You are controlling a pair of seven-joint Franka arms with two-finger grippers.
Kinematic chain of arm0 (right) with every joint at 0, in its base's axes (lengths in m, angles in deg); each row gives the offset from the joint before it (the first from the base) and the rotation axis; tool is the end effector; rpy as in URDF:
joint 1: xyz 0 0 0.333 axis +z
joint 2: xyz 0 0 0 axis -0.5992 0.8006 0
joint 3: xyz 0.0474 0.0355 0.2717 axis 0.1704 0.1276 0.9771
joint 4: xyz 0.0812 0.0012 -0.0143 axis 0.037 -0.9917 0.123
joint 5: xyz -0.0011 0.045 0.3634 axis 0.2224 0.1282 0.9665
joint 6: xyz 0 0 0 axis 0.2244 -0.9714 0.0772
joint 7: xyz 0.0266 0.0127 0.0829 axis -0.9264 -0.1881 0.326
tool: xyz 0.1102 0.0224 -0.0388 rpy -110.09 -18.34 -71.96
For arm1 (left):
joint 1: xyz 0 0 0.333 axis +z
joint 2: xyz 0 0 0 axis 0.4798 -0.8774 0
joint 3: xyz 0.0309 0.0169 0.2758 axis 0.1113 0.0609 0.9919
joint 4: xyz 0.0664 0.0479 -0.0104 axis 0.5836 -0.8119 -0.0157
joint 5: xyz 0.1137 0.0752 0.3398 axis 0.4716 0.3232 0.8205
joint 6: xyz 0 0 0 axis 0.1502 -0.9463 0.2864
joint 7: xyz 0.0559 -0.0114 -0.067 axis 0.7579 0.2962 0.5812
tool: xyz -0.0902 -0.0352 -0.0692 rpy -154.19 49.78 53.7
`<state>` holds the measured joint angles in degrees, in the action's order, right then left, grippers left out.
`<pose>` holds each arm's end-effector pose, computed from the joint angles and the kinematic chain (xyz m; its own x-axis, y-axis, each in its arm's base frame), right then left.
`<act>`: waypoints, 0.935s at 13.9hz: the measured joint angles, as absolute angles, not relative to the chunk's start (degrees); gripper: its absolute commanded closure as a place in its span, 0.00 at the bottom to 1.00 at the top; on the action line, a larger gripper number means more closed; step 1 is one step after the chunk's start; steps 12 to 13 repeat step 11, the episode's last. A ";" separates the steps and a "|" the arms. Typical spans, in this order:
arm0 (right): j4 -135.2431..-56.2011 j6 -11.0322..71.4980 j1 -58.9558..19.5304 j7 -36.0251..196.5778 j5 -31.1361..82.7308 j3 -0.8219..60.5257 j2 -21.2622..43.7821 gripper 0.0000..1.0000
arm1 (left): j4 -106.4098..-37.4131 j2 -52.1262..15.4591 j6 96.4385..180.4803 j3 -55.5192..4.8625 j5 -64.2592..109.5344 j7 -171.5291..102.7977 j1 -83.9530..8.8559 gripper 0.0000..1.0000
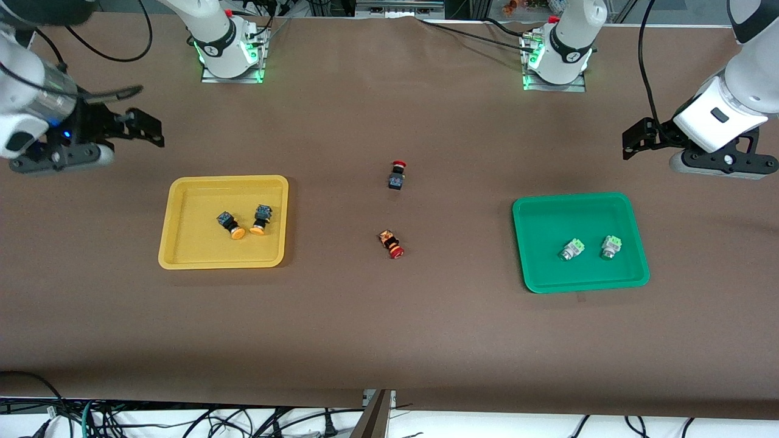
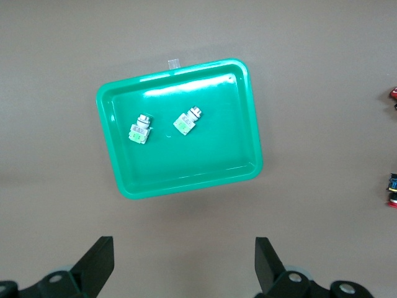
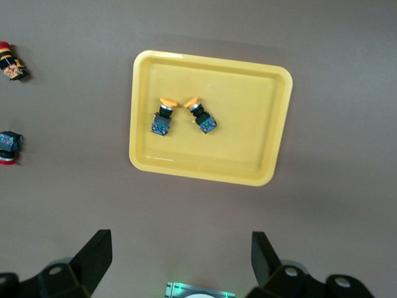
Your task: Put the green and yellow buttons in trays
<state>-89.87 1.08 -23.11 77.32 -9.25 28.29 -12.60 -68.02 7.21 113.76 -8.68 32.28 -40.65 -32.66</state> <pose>0.5113 0.0639 0.5499 0.9819 0.1540 -0.1101 0.1507 -0.9879 -0.0374 0.5242 -0.0498 0.5333 0.9936 -0.0944 -0.0614 -0.0952 -0.9954 -0.0113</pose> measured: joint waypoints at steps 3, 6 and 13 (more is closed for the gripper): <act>-91.14 -1.06 -23.89 77.32 -10.18 29.49 -16.60 0.01 | -68.02 7.21 113.79 -8.74 32.28 -40.65 -32.79 0.00; -91.23 -1.19 -23.94 77.39 -10.20 29.65 -17.06 0.01 | -67.81 7.18 113.99 -8.98 32.28 -40.65 -32.88 0.00; -91.29 -1.09 -24.71 77.88 -10.84 30.60 -16.50 0.01 | -67.73 7.10 114.01 -9.07 32.28 -40.65 -33.03 0.00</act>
